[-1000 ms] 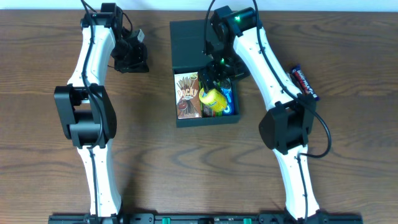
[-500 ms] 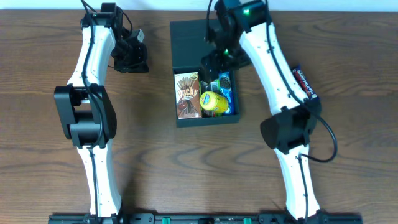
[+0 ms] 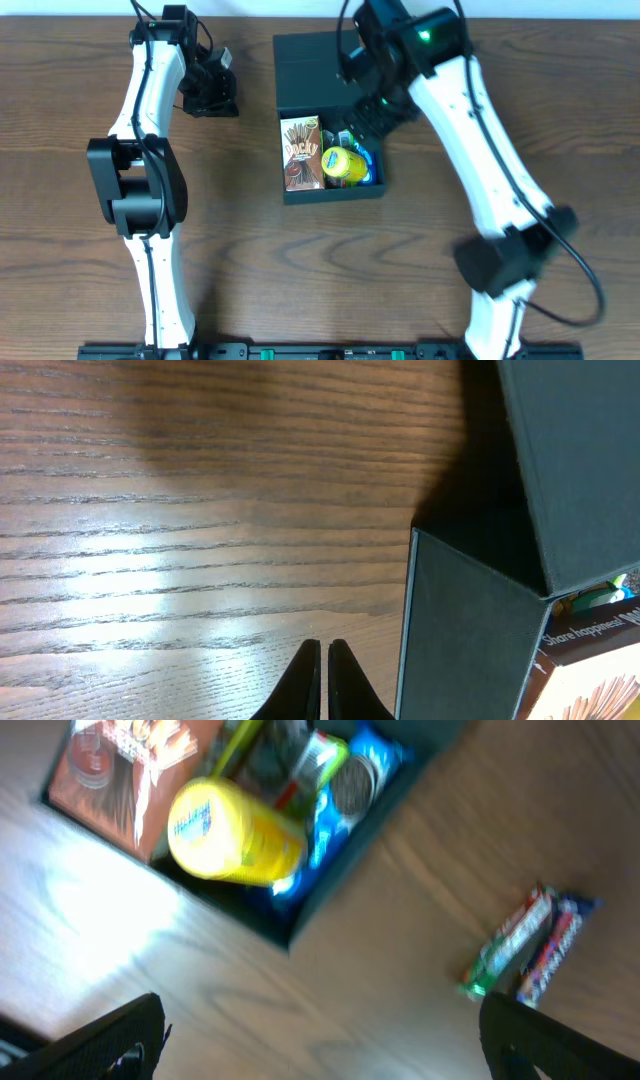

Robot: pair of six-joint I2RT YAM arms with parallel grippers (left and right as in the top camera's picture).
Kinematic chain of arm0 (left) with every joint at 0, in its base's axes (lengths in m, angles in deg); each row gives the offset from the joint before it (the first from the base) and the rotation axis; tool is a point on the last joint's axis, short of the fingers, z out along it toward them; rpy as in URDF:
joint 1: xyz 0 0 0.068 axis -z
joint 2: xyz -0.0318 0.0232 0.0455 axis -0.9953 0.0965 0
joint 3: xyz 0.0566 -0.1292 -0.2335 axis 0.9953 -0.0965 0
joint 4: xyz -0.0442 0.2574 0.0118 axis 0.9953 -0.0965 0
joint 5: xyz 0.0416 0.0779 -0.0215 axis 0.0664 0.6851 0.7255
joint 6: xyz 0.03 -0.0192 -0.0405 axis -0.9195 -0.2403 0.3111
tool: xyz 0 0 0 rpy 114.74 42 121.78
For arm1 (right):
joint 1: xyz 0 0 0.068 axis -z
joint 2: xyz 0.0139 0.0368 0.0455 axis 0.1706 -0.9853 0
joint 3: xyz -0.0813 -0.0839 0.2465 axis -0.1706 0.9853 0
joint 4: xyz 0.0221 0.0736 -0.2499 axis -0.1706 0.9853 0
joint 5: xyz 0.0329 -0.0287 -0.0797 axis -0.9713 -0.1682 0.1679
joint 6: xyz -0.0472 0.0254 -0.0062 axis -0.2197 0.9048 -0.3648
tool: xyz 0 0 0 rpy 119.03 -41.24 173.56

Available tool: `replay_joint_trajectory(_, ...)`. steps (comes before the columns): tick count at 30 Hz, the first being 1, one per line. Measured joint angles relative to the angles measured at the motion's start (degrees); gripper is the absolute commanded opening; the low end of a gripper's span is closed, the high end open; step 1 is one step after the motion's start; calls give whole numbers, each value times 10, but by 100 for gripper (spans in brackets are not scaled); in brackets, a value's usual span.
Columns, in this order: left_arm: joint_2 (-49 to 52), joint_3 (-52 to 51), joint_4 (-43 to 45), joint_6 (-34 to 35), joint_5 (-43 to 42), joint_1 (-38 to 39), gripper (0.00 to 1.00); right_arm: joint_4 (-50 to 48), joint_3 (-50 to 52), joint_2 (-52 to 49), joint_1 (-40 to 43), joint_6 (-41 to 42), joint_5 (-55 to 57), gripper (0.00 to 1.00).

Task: Pack container
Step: 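Release the tub and press it down beside the Pocky box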

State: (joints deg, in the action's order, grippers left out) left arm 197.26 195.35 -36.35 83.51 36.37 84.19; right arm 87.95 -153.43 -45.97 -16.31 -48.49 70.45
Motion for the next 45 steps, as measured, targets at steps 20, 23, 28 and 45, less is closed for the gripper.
replay_joint_trajectory(20, 0, 0, 2, -13, 1, 0, 6, -246, 306, 56, -80, -99, 37, 99)
replay_joint_trajectory(23, 0, 0, 2, -13, 1, 0, 6, -267, 309, 56, -81, -107, 38, 99)
replay_joint_trajectory(28, 0, 0, 2, -13, 1, 0, 6, -295, 327, 56, -81, -125, 39, 99)
replay_joint_trajectory(45, 0, 0, 2, -13, 1, 0, 6, -328, 334, 48, -55, -160, 41, 99)
